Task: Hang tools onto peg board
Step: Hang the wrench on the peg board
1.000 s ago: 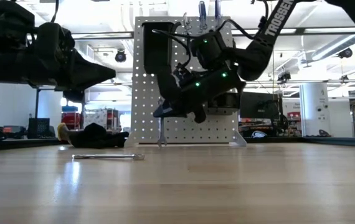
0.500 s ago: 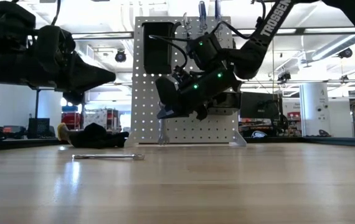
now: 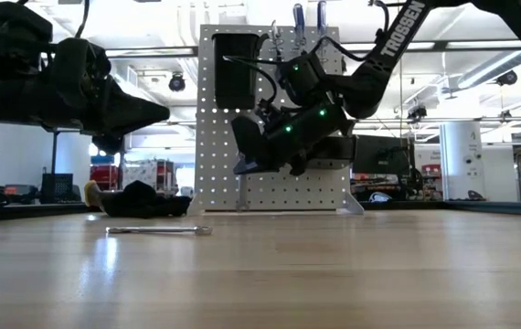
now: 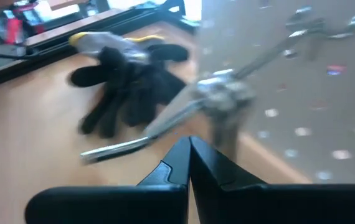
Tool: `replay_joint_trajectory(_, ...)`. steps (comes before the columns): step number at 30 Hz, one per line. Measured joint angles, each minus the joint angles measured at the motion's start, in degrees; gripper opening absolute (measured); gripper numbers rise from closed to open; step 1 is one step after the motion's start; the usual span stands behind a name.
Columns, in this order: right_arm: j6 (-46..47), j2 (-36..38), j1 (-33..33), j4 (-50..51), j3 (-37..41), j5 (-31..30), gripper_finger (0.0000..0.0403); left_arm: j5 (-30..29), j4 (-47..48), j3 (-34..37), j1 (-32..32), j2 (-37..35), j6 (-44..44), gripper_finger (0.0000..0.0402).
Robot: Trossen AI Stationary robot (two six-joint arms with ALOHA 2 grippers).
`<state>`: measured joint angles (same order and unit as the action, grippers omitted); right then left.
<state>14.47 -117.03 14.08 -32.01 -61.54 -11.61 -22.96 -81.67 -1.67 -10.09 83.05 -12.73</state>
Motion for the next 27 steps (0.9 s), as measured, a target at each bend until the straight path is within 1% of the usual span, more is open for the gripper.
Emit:
replay_joint_trajectory(4,0.46,0.09,-2.69,0.38,0.00,2.97,0.0000,0.00,0.00,0.00,0.00,0.00,-0.02,0.0000)
replay_joint_trajectory(8,0.84,0.71,-5.97,2.31,0.00,3.05,0.0000,0.00,-0.02,0.00,0.00,0.00,-0.26,0.0000)
replay_joint_trajectory(10,0.95,1.58,-7.48,5.29,0.00,2.33,0.0000,-0.02,-0.02,0.13,0.00,0.00,-0.26,0.0000)
replay_joint_trajectory(11,1.17,2.09,-8.26,7.10,0.00,1.42,0.0000,-0.35,0.09,0.29,0.00,0.00,-0.27,0.0000)
replay_joint_trajectory(13,1.44,3.76,-9.76,11.40,0.12,-1.12,0.0000,-2.91,2.03,0.69,0.00,0.00,-0.37,0.0000)
replay_joint_trajectory(17,1.43,8.63,-12.48,18.91,1.39,-5.26,0.0000,-9.23,10.29,1.07,0.17,0.17,-4.63,0.0000)
replay_joint_trajectory(19,1.61,11.59,-13.48,21.12,2.85,-6.66,0.0000,-9.16,12.89,0.96,0.68,0.27,-6.96,0.0000)
replay_joint_trajectory(22,3.00,16.53,-14.21,24.82,6.60,-10.35,0.0000,-8.96,13.44,0.96,1.75,0.52,-9.68,0.0000)
replay_joint_trajectory(24,5.26,20.06,-14.33,26.53,9.68,-13.21,0.0000,-8.20,13.87,0.81,2.80,0.60,-9.78,0.0000)
replay_joint_trajectory(27,8.31,25.79,-14.31,27.16,14.57,-15.40,0.0000,-6.23,15.40,0.02,4.98,0.80,-8.62,0.0000)
